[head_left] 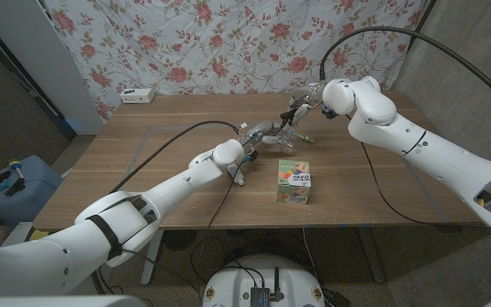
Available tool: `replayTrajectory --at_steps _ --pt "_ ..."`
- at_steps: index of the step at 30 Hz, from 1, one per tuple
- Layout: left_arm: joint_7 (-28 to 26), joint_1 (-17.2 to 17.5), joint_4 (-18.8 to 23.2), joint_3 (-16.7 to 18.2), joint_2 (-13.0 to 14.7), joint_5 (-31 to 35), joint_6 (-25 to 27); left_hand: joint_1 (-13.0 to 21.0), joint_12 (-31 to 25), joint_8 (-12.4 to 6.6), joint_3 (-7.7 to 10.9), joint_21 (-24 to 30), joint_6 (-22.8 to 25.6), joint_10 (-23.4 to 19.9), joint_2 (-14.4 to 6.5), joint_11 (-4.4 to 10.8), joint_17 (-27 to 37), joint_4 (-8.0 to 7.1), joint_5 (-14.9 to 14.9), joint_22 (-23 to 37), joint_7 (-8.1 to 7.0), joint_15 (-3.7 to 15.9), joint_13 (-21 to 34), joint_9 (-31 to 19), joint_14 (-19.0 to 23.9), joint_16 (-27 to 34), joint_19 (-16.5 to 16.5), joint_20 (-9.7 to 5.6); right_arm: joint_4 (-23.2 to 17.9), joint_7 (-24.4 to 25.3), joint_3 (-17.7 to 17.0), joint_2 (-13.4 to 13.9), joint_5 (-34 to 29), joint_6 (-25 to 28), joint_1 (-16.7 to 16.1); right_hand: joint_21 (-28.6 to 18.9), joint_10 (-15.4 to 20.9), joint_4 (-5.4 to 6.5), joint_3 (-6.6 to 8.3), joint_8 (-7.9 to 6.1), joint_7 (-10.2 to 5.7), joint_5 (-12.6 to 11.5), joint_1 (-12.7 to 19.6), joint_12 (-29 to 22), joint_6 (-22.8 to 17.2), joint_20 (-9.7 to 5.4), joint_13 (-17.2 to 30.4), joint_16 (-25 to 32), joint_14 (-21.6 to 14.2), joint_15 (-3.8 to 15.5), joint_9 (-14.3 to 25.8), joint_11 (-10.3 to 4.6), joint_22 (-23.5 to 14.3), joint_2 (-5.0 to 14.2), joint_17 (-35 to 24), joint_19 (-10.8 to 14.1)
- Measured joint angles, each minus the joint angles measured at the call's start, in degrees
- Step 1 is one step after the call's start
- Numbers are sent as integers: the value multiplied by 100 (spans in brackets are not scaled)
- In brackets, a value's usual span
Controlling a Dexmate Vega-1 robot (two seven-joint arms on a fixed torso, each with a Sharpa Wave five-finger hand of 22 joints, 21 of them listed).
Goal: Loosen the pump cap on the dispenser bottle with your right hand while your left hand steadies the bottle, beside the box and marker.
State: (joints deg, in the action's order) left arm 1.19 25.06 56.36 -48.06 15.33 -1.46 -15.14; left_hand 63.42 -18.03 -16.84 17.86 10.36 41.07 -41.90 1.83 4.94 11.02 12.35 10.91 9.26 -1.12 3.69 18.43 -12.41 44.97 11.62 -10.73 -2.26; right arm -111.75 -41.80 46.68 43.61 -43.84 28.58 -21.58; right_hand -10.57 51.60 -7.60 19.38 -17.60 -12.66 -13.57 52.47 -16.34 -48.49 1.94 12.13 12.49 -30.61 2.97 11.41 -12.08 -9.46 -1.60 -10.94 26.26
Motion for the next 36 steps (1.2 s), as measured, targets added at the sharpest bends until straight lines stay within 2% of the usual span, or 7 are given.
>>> replayTrajectory --at_steps 19,36 --pt "-34 76 124 0 42 6 48 0 40 -13 0 0 0 0 0 0 7 0 15 0 0 0 0 4 0 -14 0 0 -4 19 -23 29 110 -6 -9 0 205 -42 41 -21 6 28 61 22 -261 -50 -31 27 -102 -21 -35 -20 13 121 -24 50" --pt "-48 93 118 13 47 4 31 0 19 8 0 0 0 9 0 10 2 0 9 0 0 0 0 5 0 -14 0 0 -56 111 -73 44 226 -5 -18 0 318 -48 45 -44 13 71 87 19 -389 -77 -26 27 -174 30 -34 30 12 184 -34 77"
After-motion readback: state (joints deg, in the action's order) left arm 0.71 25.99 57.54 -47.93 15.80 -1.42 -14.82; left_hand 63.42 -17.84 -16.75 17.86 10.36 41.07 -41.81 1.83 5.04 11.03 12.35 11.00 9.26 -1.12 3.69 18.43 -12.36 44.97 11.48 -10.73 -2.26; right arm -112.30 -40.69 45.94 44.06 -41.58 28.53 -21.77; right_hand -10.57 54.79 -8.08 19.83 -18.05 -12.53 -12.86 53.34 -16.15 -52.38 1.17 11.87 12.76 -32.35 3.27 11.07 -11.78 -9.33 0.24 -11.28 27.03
